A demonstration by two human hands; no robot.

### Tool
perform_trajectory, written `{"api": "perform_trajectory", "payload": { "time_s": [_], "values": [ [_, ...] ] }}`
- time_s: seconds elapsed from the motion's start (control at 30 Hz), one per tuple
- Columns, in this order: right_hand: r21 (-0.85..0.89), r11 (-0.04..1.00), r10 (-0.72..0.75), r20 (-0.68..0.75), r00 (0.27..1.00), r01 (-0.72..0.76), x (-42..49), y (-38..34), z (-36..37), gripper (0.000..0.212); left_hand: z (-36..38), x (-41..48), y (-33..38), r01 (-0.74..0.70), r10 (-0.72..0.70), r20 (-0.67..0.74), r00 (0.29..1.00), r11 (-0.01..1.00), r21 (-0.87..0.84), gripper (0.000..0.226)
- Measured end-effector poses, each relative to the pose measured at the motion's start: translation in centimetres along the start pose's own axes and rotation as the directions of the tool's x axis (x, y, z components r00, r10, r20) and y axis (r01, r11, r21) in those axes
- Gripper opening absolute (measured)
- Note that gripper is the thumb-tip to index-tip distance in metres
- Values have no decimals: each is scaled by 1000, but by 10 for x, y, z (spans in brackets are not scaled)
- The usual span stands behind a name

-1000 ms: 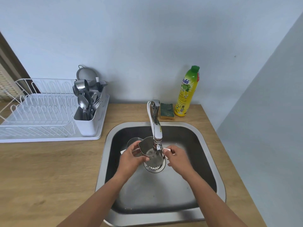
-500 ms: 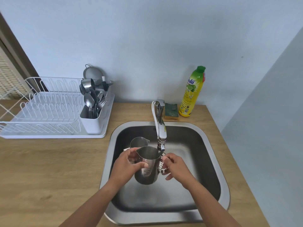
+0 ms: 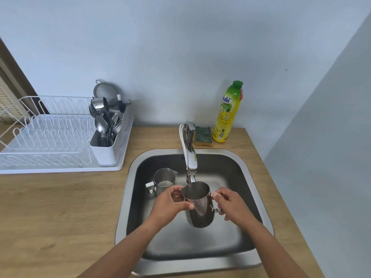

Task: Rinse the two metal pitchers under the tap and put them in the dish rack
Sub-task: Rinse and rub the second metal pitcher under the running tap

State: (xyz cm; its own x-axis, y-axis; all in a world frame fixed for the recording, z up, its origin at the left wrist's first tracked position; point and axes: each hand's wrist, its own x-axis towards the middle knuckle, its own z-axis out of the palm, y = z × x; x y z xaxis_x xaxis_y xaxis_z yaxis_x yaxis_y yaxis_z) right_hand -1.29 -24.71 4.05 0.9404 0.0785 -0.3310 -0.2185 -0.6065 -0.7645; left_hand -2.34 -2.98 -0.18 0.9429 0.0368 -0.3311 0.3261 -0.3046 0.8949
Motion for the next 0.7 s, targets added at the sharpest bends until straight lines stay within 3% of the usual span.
{"api": "perform_trajectory", "payload": {
  "time_s": [0.27, 0.57, 0.7],
  "values": [
    [141, 989, -38, -85, 996, 50, 18, 3, 16, 21, -5, 8, 21, -128, 150, -108, 983, 973, 195, 74],
    [358, 932, -39, -33, 999, 48, 30, -5, 45, 17, -29, -1, 21, -218, 304, -193, 933, 903, 371, 76],
    [345, 939, -31, 30, 999, 18, 31, -8, 51, 18, -37, -7, 18, -229, 339, -205, 918, 876, 425, 75]
  ]
}}
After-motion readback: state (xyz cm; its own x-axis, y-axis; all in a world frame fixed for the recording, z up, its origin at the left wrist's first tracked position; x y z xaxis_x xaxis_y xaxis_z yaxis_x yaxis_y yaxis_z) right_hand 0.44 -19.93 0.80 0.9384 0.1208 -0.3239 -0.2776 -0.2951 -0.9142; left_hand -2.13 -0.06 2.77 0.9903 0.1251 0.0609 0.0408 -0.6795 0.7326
